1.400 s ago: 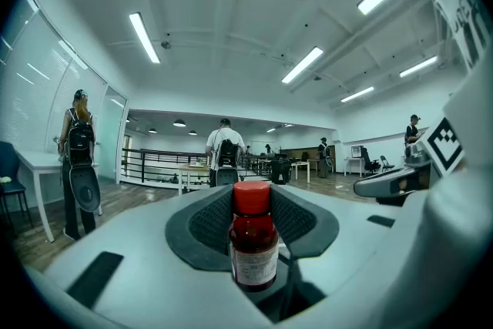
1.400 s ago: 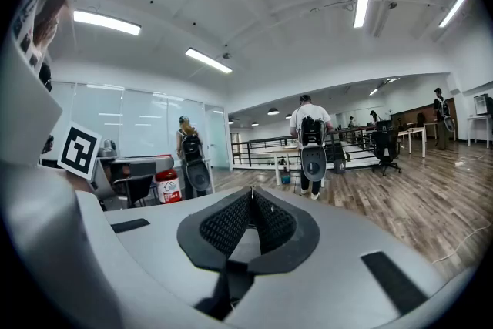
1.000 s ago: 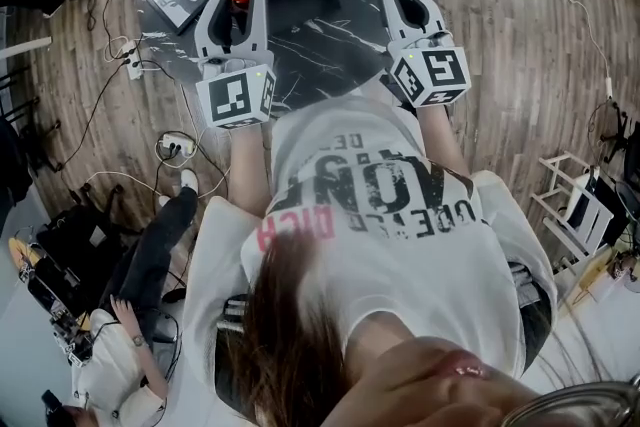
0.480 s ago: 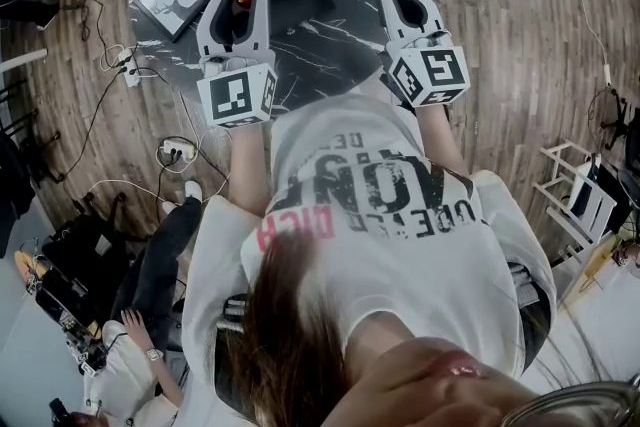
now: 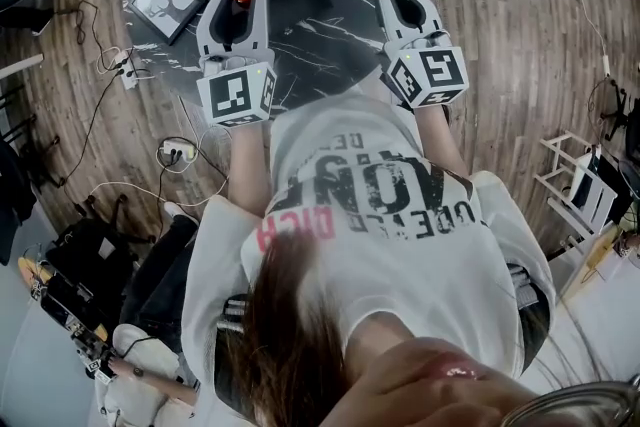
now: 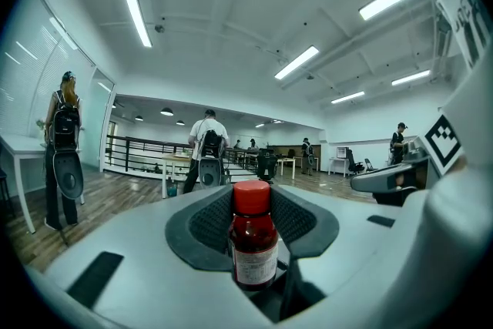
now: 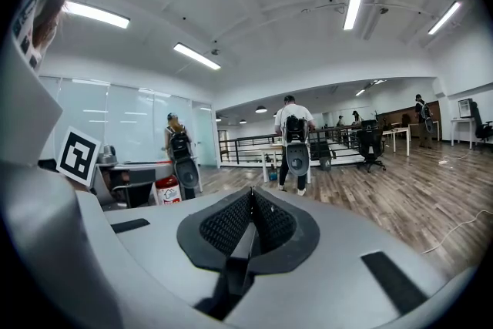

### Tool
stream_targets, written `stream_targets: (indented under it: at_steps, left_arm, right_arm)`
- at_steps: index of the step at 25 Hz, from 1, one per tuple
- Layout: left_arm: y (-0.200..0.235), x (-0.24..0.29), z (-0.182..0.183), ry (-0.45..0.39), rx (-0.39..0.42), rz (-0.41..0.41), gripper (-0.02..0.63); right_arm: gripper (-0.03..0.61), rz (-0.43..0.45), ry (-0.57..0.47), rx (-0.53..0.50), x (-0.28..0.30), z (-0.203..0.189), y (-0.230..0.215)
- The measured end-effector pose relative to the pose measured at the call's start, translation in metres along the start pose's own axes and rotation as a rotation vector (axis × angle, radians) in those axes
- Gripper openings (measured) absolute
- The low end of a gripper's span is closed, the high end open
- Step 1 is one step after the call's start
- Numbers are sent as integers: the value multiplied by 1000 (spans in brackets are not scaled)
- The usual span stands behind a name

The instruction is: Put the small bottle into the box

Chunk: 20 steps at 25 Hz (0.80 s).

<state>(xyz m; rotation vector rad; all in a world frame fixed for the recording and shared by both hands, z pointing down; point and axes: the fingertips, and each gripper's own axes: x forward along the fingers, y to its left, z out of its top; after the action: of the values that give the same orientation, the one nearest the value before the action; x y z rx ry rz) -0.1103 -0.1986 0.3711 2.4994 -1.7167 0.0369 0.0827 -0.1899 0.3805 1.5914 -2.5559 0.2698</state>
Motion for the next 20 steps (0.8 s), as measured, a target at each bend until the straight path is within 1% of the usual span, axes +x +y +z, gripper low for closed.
stream_targets:
  at_steps: [20]
  left_arm:
    - [1, 9, -54, 111, -40, -27, 146]
  right_arm:
    - [2, -6, 69, 2, 11, -21, 2]
